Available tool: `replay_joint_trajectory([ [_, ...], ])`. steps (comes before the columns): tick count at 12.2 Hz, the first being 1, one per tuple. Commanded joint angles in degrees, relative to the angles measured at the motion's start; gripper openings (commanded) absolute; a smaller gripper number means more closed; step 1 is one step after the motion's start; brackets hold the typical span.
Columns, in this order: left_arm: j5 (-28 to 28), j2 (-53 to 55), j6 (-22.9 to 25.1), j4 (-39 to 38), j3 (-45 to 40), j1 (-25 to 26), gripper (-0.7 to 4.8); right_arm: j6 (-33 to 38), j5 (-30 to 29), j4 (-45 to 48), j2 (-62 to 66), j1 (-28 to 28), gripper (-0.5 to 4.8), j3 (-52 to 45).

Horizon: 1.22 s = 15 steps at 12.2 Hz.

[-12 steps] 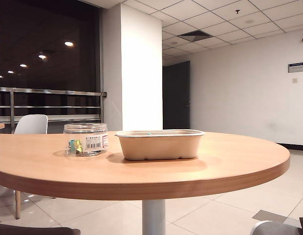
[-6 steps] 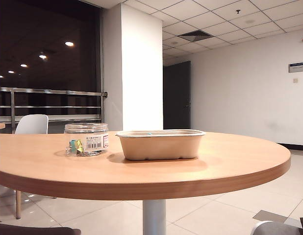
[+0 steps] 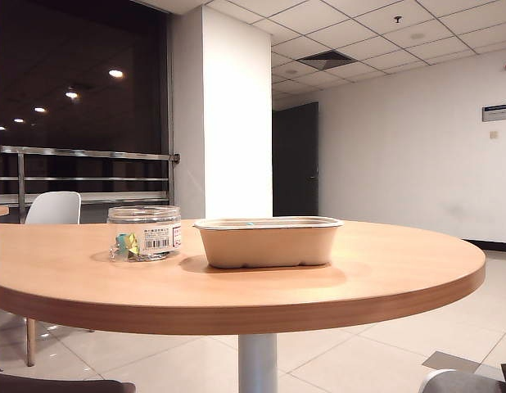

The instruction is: Pick up the box filled with clips, pour some clips from it into the rectangular paper box, and then put the clip box back on the table.

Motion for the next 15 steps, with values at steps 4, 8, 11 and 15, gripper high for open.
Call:
replay_joint_trajectory([
  [4,0.0,-0.1,0.0,0.3,0.1,0.0,0.24,-0.1,1.2,13.4,-30.1,-9.8,0.14,-18.9],
  [8,0.3,0.0,0.0,0.2,0.1,0.0,0.24,0.0,1.9,9.9,-29.8,-12.3,0.14,-19.7],
  [11,0.2,0.0,0.0,0.2,0.1,0.0,0.24,0.0,2.0,10.0,-29.8,-12.3,0.14,-19.6],
  [15,0.2,0.0,0.0,0.2,0.1,0.0,0.24,0.0,2.0,10.0,-29.8,-12.3,0.14,-19.6],
])
